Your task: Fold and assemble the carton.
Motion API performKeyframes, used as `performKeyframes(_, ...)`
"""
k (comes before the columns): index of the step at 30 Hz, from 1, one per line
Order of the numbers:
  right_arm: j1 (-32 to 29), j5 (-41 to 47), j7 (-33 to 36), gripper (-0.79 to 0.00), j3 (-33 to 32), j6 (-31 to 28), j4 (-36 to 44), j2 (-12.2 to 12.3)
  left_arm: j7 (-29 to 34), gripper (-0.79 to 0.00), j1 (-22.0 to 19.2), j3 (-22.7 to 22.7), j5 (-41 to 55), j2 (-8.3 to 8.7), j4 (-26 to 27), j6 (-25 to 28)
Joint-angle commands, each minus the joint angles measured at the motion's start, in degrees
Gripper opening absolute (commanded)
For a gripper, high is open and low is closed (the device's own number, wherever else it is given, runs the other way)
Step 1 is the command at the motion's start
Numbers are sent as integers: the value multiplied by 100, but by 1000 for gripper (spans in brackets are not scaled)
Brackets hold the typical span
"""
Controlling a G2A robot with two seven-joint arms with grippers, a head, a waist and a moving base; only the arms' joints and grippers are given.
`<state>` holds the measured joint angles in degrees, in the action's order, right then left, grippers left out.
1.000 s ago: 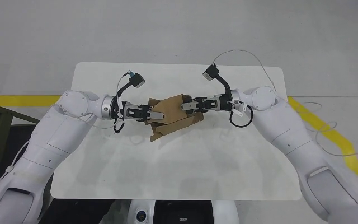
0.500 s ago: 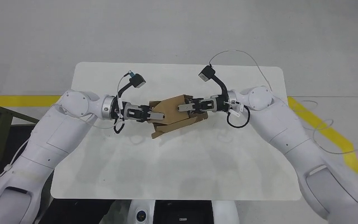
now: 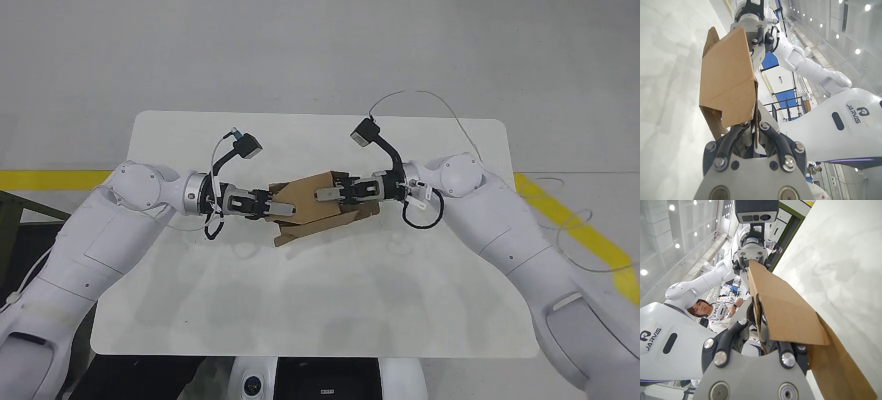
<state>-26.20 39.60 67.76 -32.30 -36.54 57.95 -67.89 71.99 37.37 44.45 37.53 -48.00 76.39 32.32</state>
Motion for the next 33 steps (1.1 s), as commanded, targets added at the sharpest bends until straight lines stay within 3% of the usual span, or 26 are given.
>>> performKeyframes(1, 8, 11, 9, -785, 20, 9, 4, -1, -8, -785, -11, -20, -4, 8, 0, 8)
performKeyframes(2, 13, 15, 12, -785, 29, 12, 1, 0, -13, -785, -16, -30, 1, 12, 0, 12)
performKeyframes(3, 19, 16, 14, -785, 37, 14, -2, 1, -17, -733, -21, -39, 5, 16, 0, 16)
performKeyframes(5, 26, 25, 9, -785, 51, 9, -6, 2, -36, -416, -31, -54, -8, 26, -2, 35)
performKeyframes(6, 30, 28, 5, -785, 56, 5, -10, 3, -45, 0, -34, -62, -8, 31, -8, 44)
performKeyframes(19, 63, 3, -134, -785, 87, -133, -159, 10, 18, 0, -41, -20, 339, 105, 73, -19)
performKeyframes(33, 107, -95, -356, -785, 94, -355, -668, -114, 309, 0, 137, 411, 910, 192, 401, -310)
